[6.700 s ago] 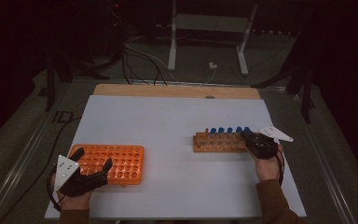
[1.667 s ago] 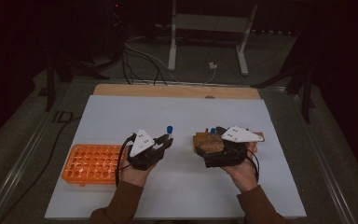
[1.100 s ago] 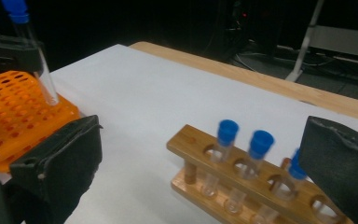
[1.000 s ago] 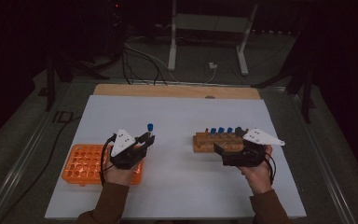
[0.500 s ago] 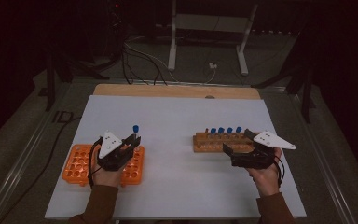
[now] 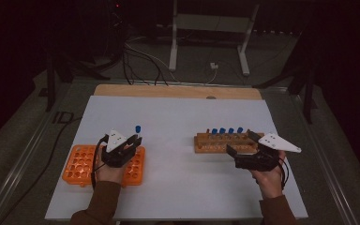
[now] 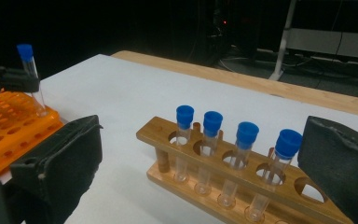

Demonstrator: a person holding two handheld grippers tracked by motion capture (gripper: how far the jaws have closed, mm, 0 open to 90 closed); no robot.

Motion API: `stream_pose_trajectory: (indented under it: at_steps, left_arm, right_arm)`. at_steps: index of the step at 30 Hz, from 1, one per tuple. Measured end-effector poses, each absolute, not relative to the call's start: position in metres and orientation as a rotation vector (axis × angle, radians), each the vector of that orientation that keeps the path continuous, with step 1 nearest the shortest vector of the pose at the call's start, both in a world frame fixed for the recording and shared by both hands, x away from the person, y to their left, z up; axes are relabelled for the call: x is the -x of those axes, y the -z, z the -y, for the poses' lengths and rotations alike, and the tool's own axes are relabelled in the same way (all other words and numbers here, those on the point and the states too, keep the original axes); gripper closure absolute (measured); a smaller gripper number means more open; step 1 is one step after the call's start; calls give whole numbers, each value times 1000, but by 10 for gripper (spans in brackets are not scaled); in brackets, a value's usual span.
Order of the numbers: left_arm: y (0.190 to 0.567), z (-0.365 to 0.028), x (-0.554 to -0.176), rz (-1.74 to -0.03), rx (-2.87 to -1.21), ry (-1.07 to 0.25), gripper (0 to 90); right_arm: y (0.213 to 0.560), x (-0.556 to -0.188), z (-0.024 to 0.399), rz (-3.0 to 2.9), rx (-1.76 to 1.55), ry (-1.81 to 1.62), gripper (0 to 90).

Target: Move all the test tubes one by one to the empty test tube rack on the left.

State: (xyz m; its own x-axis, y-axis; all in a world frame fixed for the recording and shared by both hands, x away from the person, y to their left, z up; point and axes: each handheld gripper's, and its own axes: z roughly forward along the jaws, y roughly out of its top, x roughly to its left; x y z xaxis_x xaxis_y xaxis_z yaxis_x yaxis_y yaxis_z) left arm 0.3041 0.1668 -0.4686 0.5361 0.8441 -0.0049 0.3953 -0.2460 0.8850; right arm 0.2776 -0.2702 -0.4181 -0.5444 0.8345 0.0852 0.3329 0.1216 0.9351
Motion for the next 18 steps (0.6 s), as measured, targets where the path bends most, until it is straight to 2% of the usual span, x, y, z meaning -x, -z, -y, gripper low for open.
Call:
stream_pose_trajectory:
  at_steps: [18]
  left_arm:
    - [474,-162,-309,-1122,-2004,-533,773]
  right_arm:
    - [422,-276,271,-1946,-1130,-1422,0]
